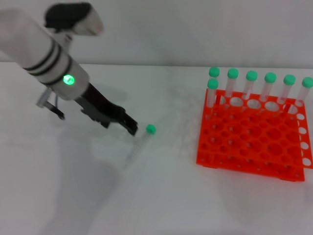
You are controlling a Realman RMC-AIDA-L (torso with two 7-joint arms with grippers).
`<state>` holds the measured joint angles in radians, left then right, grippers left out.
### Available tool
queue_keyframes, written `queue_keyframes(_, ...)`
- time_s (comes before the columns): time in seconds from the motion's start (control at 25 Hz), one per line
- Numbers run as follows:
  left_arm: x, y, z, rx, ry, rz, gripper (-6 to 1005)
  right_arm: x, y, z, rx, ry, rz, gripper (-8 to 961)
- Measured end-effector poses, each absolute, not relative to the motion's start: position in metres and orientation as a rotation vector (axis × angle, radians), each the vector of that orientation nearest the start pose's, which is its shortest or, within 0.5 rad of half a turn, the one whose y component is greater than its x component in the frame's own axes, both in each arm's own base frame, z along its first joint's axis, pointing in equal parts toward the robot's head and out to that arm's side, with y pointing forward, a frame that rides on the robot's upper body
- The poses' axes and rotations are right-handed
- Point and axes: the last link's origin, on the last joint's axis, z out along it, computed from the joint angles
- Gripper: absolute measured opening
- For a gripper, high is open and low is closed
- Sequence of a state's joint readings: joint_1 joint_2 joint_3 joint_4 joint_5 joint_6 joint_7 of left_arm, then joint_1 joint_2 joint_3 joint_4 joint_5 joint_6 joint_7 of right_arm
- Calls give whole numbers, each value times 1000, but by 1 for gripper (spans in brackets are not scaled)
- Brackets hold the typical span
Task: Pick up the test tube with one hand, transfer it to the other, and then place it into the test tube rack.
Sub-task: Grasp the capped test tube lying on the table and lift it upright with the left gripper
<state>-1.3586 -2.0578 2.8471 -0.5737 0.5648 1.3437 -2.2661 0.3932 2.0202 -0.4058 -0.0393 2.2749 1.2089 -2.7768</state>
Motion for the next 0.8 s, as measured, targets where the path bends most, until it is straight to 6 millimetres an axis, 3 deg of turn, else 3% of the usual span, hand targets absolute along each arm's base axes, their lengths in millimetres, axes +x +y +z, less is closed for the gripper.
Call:
queue_keyframes(0.28,-172,433,-33,-2409,-1345,566,889,396,307,61,-1345,653,661,828)
queue_keyframes(0.8,-168,433,-53,-2403,-1303,576,869,396,308,61,-1346,652,662,827)
